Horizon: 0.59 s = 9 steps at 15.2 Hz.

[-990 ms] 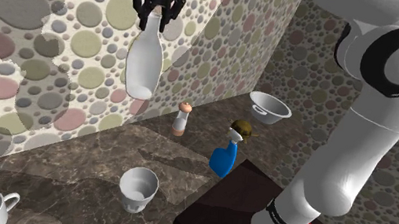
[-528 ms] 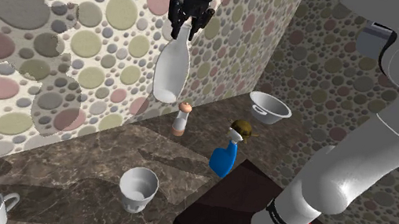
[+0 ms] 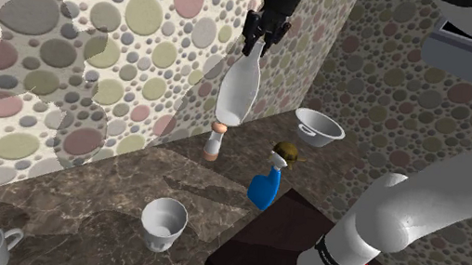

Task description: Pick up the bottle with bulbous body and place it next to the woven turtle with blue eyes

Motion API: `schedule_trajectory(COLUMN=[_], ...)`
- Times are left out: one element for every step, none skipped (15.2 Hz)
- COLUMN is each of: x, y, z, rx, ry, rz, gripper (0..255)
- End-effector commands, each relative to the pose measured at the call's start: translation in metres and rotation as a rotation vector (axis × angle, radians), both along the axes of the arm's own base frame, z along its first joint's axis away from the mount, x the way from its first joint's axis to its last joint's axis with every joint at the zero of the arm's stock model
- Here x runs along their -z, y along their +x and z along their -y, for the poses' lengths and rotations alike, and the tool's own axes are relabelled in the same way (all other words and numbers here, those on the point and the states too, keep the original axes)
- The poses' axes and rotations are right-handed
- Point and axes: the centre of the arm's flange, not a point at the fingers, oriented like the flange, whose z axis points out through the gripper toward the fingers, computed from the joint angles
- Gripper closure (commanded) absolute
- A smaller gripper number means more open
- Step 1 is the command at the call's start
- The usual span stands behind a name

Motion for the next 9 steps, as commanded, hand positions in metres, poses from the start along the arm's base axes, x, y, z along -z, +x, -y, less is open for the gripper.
schedule_trajectory(x=[0.002,0.002,0.002,0.002,0.002,0.002,0.002,0.002,0.002], y=[-0.017,-0.024,-0.032,-0.039,-0.046,-0.053,-0.06,-0.067,-0.075], z=[0.025,0.036,0.047,0.058,0.069,0.08,0.091,0.102,0.114], rx=[-0.001,-0.001,-0.001,-0.001,-0.001,-0.001,-0.001,-0.001,-0.001], ry=[0.001,0.001,0.001,0.001,0.001,0.001,0.001,0.001,0.001], rz=[0.0,0.0,0.0,0.0,0.0,0.0,0.0,0.0,0.0], gripper=[255,255,255,255,255,255,255,255,255])
